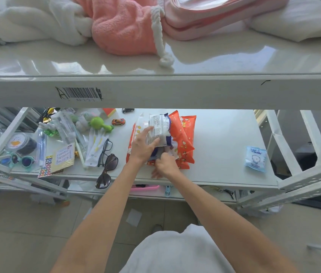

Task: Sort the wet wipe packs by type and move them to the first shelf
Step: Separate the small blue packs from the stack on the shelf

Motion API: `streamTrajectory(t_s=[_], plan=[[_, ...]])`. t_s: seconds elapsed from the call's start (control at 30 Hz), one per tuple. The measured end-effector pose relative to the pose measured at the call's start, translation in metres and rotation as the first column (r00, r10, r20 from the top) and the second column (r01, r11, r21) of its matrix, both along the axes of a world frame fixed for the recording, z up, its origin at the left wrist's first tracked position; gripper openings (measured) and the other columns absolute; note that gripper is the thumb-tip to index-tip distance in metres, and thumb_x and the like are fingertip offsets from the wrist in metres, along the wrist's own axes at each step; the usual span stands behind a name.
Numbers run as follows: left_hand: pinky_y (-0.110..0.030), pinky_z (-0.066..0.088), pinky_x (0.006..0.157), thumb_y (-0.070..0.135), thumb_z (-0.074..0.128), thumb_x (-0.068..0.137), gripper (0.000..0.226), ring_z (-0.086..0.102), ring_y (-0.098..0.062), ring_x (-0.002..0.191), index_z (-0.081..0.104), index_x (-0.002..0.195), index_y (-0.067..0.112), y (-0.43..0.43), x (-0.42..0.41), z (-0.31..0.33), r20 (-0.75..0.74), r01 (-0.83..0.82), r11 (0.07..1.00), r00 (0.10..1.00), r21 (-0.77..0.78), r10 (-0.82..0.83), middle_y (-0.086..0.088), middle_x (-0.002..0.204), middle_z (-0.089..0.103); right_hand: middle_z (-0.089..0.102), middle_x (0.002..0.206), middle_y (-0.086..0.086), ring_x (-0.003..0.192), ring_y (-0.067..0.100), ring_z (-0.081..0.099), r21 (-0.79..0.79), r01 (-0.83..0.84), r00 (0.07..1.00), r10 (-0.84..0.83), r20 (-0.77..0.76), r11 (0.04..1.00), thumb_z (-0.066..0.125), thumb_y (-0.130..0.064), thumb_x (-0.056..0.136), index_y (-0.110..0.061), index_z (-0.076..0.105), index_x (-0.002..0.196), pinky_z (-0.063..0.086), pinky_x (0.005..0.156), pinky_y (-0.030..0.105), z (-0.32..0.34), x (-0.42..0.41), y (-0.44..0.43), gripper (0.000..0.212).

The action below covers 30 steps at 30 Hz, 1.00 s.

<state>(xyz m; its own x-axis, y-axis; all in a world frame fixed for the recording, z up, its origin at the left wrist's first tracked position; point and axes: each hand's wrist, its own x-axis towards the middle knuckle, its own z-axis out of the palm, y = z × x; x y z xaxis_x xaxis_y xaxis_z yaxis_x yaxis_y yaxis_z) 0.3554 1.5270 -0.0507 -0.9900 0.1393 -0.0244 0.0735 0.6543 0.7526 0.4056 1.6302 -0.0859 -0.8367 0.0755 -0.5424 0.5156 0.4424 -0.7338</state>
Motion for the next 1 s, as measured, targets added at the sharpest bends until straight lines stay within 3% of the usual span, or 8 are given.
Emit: streamTrajectory(t_s=[0.13,0.2,0.33,0.53,0.63,0.77,0.87,1.0], plan=[[-0.024,0.04,0.107,0.027,0.075,0.093,0.061,0.058,-0.016,0.128,0.051,0.15,0.025,-0.012,0.001,-0.005,-0.009,0.079,0.997,0.997,-0.019,-0.079,-0.001,0.146,0.06,0.074,0.097,0.032,0.08,0.043,0.077,-0.097,0.168,0.983,-0.159,0.094,0.981,0.039,0.001,0.102,-0.002,0.05,0.083,0.065,0.074,0.05,0.012,0.001,-0.015,0.022],[-0.022,0.04,0.108,0.026,0.074,0.094,0.062,0.058,-0.015,0.128,0.049,0.151,0.027,-0.015,0.0,-0.005,0.011,0.099,0.995,0.995,-0.011,-0.098,0.001,0.146,0.06,0.072,0.111,0.026,0.079,0.04,0.076,-0.049,0.197,0.976,-0.192,0.102,0.979,0.046,0.004,0.1,0.001,0.051,0.108,0.065,0.062,0.04,0.01,0.001,-0.021,0.01],[-0.017,0.037,0.1,0.024,0.071,0.096,0.062,0.058,-0.014,0.124,0.047,0.153,0.026,-0.014,0.0,-0.005,0.013,0.102,0.995,0.995,-0.007,-0.102,-0.002,0.147,0.059,0.066,0.128,0.011,0.109,0.037,0.068,0.098,0.218,0.975,-0.221,0.02,0.971,0.066,0.008,0.089,-0.006,0.044,0.14,0.06,0.085,0.038,-0.002,0.006,-0.03,0.057],[-0.017,0.036,0.099,0.024,0.069,0.098,0.061,0.058,-0.019,0.128,0.045,0.154,0.024,-0.015,0.001,-0.006,0.009,0.113,0.993,0.994,-0.02,-0.113,-0.003,0.148,0.058,0.07,0.114,0.023,0.092,0.043,0.075,-0.028,0.308,0.946,-0.304,0.113,0.951,0.072,0.007,0.08,-0.006,0.046,0.135,0.065,0.079,0.051,-0.012,0.009,-0.03,0.062],[-0.016,0.037,0.096,0.023,0.069,0.098,0.06,0.055,-0.01,0.12,0.046,0.153,0.022,-0.015,0.003,-0.005,0.0,0.116,0.993,0.993,-0.028,-0.116,-0.003,0.147,0.058,0.069,0.117,0.024,0.086,0.037,0.078,-0.069,0.311,0.946,-0.302,0.119,0.948,0.064,0.001,0.091,-0.012,0.04,0.144,0.066,0.074,0.045,0.002,0.022,-0.023,0.059],[-0.033,0.058,0.09,0.023,0.076,0.092,0.045,0.066,-0.02,0.099,0.057,0.132,0.014,-0.008,0.019,-0.014,-0.068,-0.144,0.986,0.986,0.078,0.15,-0.013,0.118,0.066,0.074,0.097,0.023,0.057,0.025,0.074,-0.187,0.351,0.936,-0.34,0.089,0.917,0.043,-0.005,0.1,-0.002,0.055,0.119,0.058,0.046,0.031,0.015,0.035,-0.013,0.023],[-0.045,0.054,0.076,0.03,0.07,0.093,0.035,0.057,-0.022,0.079,0.05,0.112,0.006,0.008,0.052,-0.017,0.037,-0.469,0.857,0.88,0.216,0.473,-0.015,0.104,0.059,0.071,0.081,0.011,0.071,0.029,0.072,-0.141,0.277,0.955,-0.288,-0.065,0.95,0.049,-0.013,0.09,-0.004,0.057,0.083,0.062,0.067,0.045,0.015,0.037,-0.005,0.013],[-0.033,0.041,0.076,0.05,0.057,0.097,0.049,0.058,-0.027,0.09,0.057,0.11,0.003,0.01,0.077,-0.037,0.473,-0.666,0.735,0.693,0.131,0.544,-0.01,0.103,0.062,0.065,0.078,0.01,0.095,0.044,0.072,-0.348,0.246,0.959,-0.279,-0.048,0.905,0.065,-0.015,0.078,-0.019,0.052,0.062,0.059,0.091,0.055,0.009,0.043,0.015,0.021]])
